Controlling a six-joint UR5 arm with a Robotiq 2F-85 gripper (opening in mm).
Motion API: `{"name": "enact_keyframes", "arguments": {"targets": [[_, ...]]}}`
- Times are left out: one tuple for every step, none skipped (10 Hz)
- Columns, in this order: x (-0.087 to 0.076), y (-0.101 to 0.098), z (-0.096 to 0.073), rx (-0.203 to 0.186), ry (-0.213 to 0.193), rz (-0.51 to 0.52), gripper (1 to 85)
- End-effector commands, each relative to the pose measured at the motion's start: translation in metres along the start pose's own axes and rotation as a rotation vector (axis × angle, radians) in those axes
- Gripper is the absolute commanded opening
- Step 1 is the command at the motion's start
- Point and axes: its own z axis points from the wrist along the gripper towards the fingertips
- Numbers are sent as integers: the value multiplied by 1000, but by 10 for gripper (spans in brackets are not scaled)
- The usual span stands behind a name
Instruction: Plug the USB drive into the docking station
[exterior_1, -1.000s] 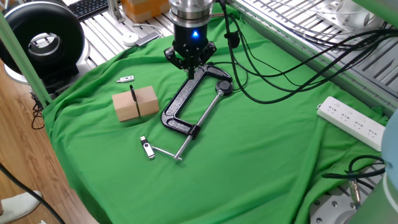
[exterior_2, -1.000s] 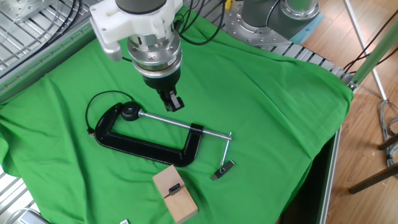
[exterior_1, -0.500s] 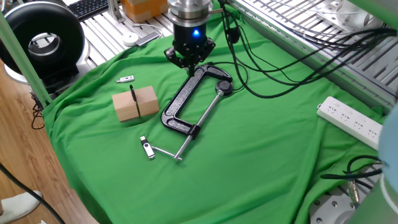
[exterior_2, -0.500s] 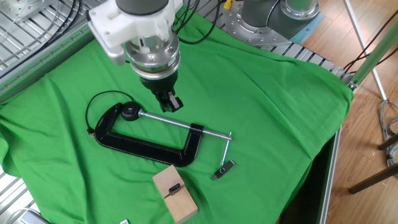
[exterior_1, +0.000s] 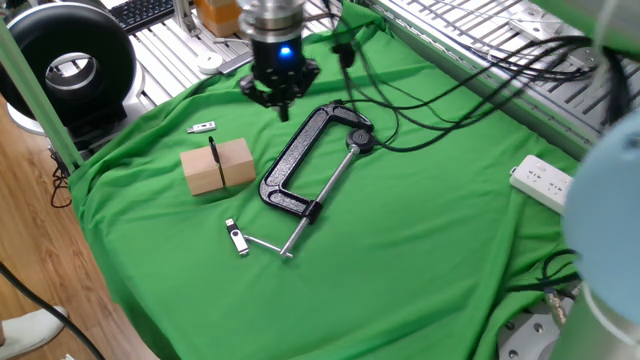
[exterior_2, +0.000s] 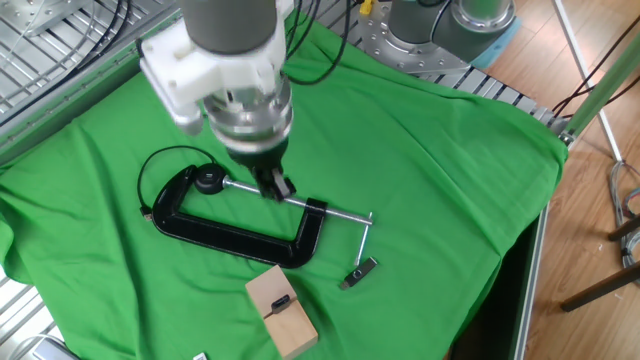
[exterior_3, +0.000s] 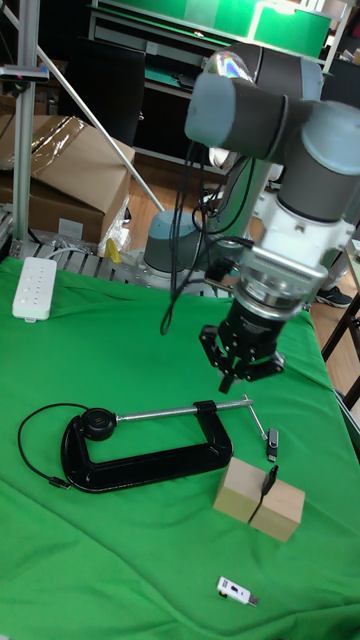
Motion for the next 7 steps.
{"name": "enact_keyframes", "arguments": {"targets": [[-15, 30, 9, -9, -3, 21, 17], [-16, 27, 8, 3, 3, -12, 17], [-12, 17, 7, 38, 21, -66, 17], [-10, 16, 7, 42, 29, -130, 17], [-9, 21, 7, 21, 30, -168, 17], [-10, 25, 7, 7, 25, -215, 17], [-9, 31, 7, -16, 27, -202, 17]]}}
